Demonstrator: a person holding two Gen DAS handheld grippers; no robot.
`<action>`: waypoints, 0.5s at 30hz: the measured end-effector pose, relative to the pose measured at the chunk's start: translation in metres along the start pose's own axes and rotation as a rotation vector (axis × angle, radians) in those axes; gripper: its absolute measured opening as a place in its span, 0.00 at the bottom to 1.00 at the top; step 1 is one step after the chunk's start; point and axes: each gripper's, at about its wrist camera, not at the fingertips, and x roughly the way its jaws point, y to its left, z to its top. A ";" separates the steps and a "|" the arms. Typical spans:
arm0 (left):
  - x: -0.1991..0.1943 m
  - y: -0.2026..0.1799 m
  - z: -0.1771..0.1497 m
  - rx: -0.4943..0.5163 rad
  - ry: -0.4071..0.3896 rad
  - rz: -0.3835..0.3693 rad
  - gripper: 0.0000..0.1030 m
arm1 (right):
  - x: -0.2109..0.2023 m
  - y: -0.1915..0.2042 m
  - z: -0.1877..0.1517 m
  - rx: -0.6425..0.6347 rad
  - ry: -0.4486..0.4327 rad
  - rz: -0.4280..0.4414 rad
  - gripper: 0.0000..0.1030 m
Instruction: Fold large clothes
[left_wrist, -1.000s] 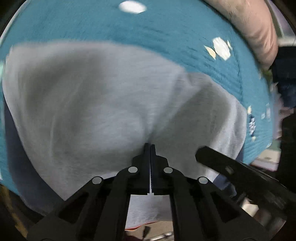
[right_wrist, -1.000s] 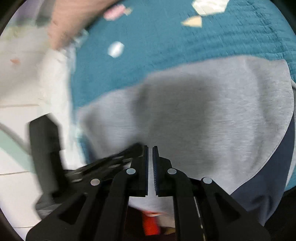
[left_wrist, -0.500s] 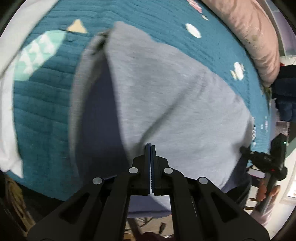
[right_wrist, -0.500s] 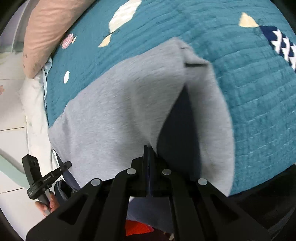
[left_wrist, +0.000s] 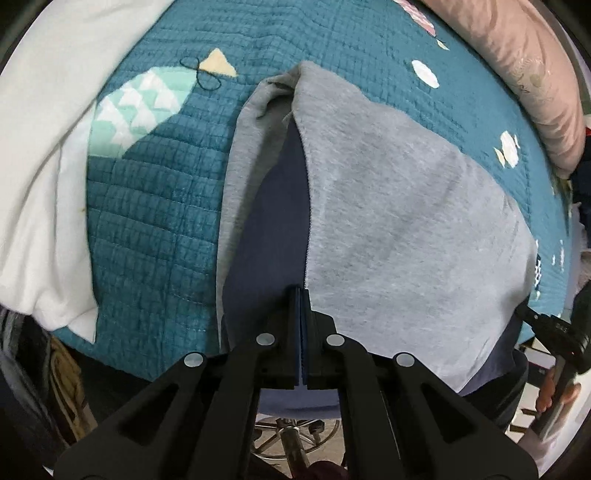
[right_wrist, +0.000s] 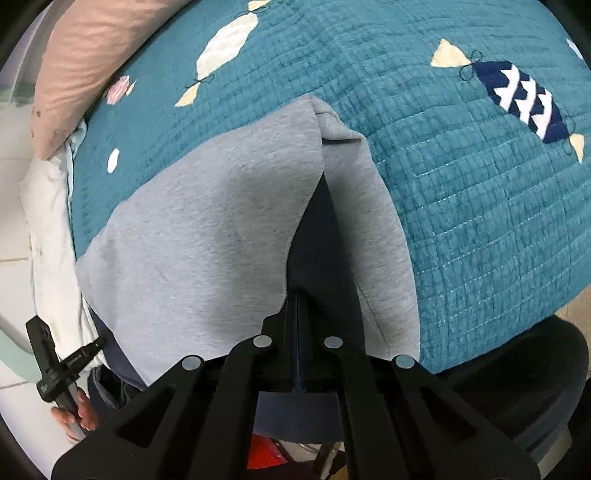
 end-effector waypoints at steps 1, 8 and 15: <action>-0.003 -0.003 -0.001 0.002 -0.010 0.005 0.03 | -0.002 0.002 0.001 -0.004 -0.001 0.007 0.04; -0.037 -0.043 -0.005 0.003 -0.091 -0.003 0.04 | -0.049 -0.018 0.001 0.028 -0.120 -0.052 0.66; -0.025 -0.129 -0.009 0.121 -0.067 -0.077 0.10 | -0.063 -0.026 -0.006 0.016 -0.125 -0.063 0.75</action>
